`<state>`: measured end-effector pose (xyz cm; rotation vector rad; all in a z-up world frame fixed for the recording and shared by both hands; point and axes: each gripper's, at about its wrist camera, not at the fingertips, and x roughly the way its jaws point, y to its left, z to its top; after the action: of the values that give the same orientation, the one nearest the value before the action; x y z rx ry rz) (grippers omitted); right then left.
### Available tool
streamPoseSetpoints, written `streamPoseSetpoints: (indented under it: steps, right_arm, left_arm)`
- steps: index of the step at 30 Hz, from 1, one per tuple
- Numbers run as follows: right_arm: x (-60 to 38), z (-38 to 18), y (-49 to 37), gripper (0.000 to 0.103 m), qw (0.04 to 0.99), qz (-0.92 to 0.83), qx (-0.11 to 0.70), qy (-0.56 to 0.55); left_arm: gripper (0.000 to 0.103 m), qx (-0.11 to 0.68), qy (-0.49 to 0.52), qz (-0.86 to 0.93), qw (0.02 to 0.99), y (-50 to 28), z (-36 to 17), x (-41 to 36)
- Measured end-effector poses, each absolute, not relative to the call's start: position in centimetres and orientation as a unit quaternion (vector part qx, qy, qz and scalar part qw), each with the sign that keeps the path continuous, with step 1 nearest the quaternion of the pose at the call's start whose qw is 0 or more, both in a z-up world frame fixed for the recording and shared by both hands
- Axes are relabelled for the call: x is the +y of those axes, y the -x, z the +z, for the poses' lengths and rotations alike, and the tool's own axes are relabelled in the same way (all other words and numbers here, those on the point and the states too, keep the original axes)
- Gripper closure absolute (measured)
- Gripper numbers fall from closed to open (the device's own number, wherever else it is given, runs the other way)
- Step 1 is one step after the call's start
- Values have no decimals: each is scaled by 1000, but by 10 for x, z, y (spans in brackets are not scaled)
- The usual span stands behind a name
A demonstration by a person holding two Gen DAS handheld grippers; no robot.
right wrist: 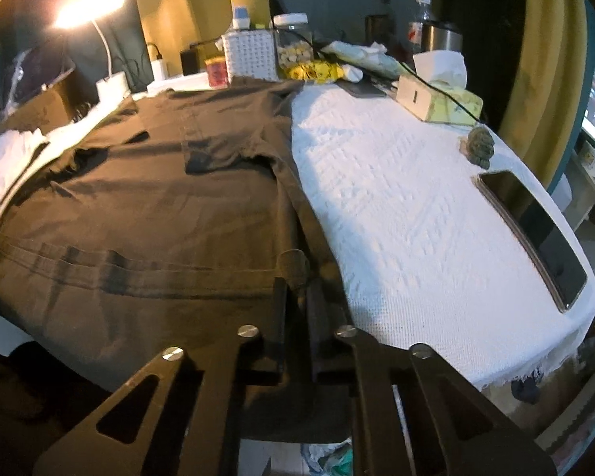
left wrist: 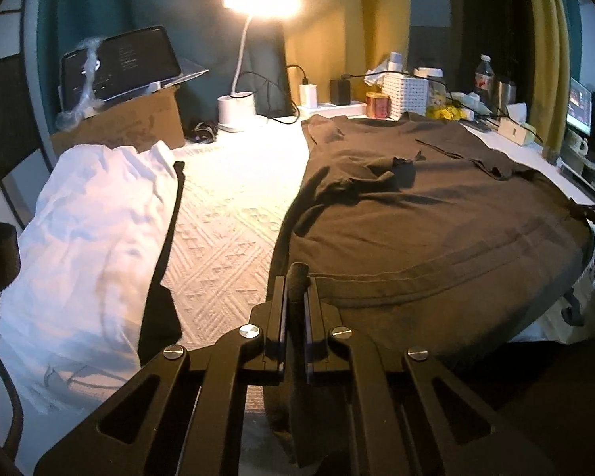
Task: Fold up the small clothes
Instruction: 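Grasp the brown shirt's hem with both tools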
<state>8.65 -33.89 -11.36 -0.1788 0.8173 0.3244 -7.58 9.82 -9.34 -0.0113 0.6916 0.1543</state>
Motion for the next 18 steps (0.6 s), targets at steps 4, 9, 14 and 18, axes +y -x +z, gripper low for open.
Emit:
streamPoseSetpoints:
  steps: [4,9,14,18]
  right_arm:
    - [-338,-100,-81,94,908,159,378,88]
    - [-342,-86,-79,97,918,150,357,83]
    - [-344,-75,-78,97,923,151,345,73]
    - [-349,-65,-82,97,927,151,338,61]
  left_arm:
    - [98,330,11,75,941,76,-84,100]
    - [98,315,11,77,946,72,-73,100]
    - [98,294,25,78,952,69,-64,104]
    - [98,277,24,80,957,66,-56,108]
